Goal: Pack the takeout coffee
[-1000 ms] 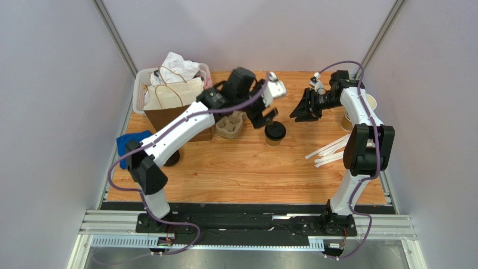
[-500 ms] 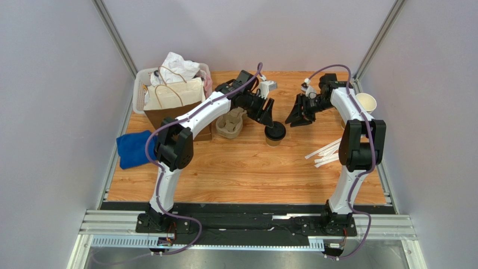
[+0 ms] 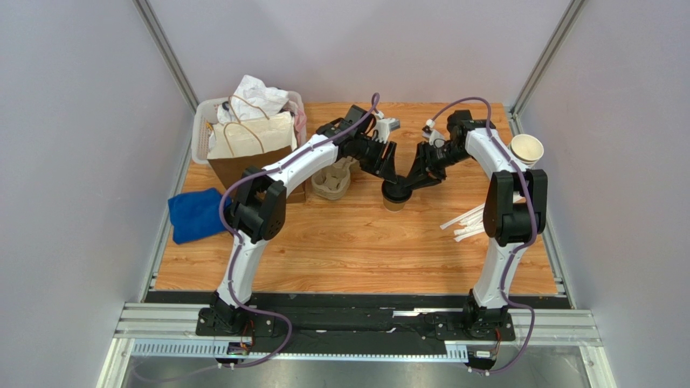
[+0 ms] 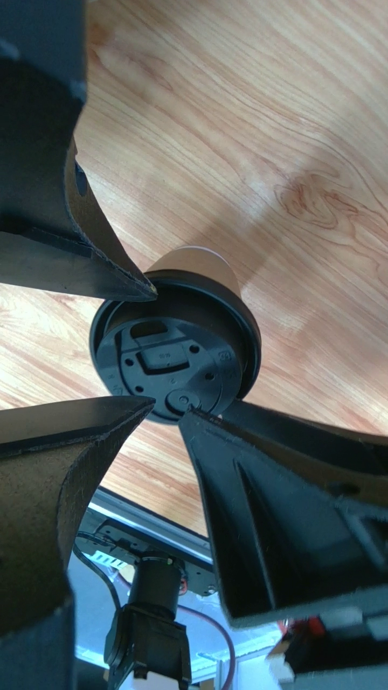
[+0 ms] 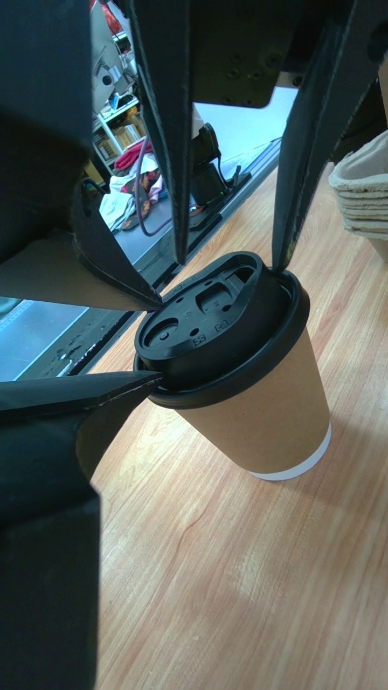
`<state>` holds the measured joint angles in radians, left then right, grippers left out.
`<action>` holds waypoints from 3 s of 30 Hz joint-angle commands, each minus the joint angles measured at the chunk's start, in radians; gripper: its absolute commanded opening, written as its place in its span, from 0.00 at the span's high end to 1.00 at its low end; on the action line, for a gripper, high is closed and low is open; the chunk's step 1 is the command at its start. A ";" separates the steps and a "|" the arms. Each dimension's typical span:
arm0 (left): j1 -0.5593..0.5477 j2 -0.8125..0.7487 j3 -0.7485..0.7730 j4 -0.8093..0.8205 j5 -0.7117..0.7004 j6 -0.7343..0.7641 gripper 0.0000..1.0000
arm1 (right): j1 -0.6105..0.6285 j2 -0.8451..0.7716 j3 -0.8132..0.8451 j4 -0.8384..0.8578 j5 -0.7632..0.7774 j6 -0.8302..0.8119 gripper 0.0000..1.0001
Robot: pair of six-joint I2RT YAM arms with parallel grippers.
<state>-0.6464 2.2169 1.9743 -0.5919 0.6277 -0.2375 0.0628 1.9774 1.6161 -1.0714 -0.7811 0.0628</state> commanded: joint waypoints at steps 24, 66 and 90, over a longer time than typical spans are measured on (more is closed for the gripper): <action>-0.012 0.096 -0.052 -0.063 -0.075 -0.011 0.68 | 0.025 0.058 -0.032 0.028 0.066 -0.017 0.69; -0.019 -0.083 -0.003 -0.025 -0.077 0.069 0.41 | 0.035 -0.052 0.047 -0.045 -0.059 -0.060 0.56; 0.005 -0.403 -0.090 -0.025 -0.161 0.145 0.17 | 0.132 -0.408 -0.275 0.166 0.291 -0.015 0.14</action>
<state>-0.6464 2.0396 1.9015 -0.6243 0.5159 -0.1543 0.1196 1.6833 1.4483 -1.0187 -0.6491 0.0162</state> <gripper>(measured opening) 0.783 0.809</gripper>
